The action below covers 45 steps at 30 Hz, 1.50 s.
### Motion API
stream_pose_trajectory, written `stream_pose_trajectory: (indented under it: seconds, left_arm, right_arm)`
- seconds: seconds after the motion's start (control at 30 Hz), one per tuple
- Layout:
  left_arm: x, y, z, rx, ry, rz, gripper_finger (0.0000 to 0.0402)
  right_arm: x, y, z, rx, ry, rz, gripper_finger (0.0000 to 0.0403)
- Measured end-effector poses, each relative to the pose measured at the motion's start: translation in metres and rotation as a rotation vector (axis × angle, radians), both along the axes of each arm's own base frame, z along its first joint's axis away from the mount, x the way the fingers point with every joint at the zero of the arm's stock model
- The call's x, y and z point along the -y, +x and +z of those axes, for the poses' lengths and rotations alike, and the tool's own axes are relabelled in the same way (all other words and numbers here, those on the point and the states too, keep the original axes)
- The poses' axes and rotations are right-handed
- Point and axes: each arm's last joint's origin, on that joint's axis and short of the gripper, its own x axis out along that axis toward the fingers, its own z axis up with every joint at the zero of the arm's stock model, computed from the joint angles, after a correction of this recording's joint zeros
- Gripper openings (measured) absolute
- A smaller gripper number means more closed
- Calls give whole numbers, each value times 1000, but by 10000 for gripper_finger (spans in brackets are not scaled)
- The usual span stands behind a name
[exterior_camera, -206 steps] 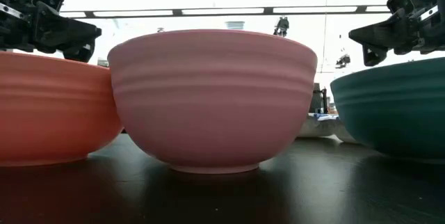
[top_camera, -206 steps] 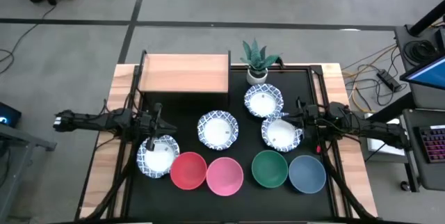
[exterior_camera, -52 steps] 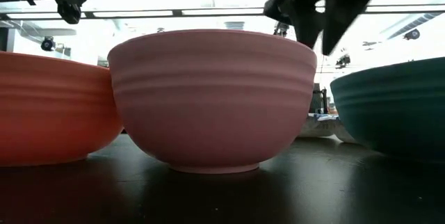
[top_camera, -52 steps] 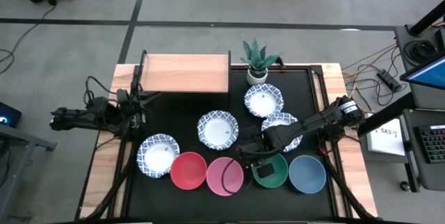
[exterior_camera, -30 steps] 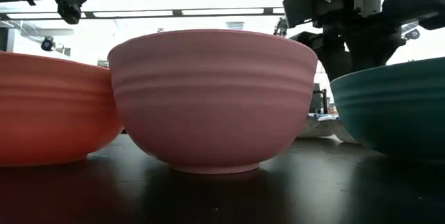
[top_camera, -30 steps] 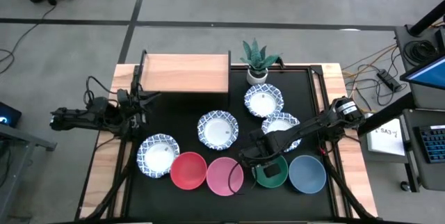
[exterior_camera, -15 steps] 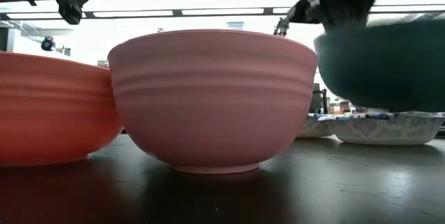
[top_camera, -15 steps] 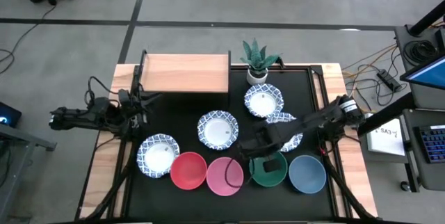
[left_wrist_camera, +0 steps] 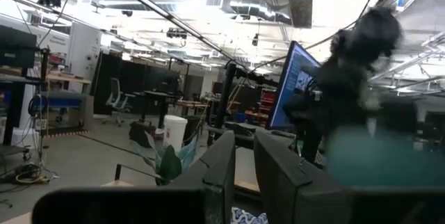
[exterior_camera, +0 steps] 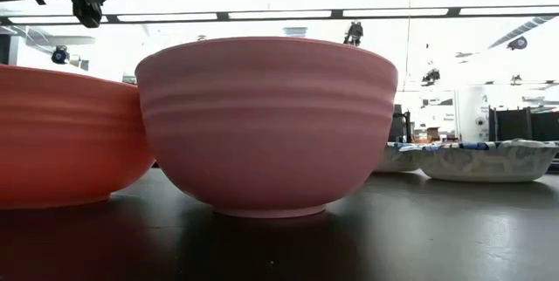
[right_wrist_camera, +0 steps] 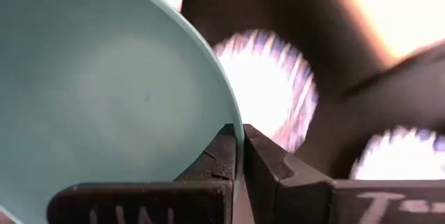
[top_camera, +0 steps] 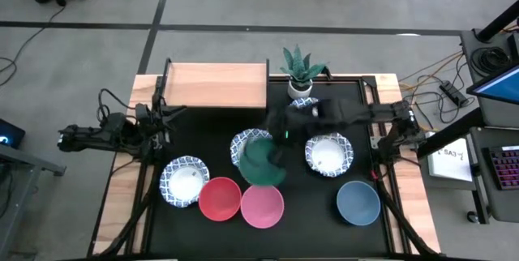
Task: Place and stack bowls onto a shelf
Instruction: Put the green bowl on the shelf
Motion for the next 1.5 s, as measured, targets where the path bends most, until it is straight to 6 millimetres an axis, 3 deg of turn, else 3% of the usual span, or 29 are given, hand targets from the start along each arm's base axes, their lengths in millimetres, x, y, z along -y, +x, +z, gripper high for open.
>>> stream_pose_trajectory:
  seconds: [0.13,0.23,0.47,0.6,1.03,1.27,1.5]
  left_arm:
    - [0,-1,1,8,1,1,37]
    - [0,-3,1,19,0,1,37]
    - [-1,-11,4,68,-2,2,37]
    - [-1,-15,5,89,3,5,37]
    - [-2,-17,5,93,3,5,37]
    - [-2,-17,5,93,3,5,37]
    - [-2,-17,5,93,3,4,37]
  right_arm:
    - [43,5,28,211,65,-197,9]
    - [78,2,35,273,90,-317,9]
    - [154,-13,28,282,142,-566,9]
    - [183,-13,16,259,174,-614,9]
    - [234,19,-46,144,298,-639,9]
    - [242,24,-60,111,298,-649,9]
    - [242,24,-60,107,289,-645,9]
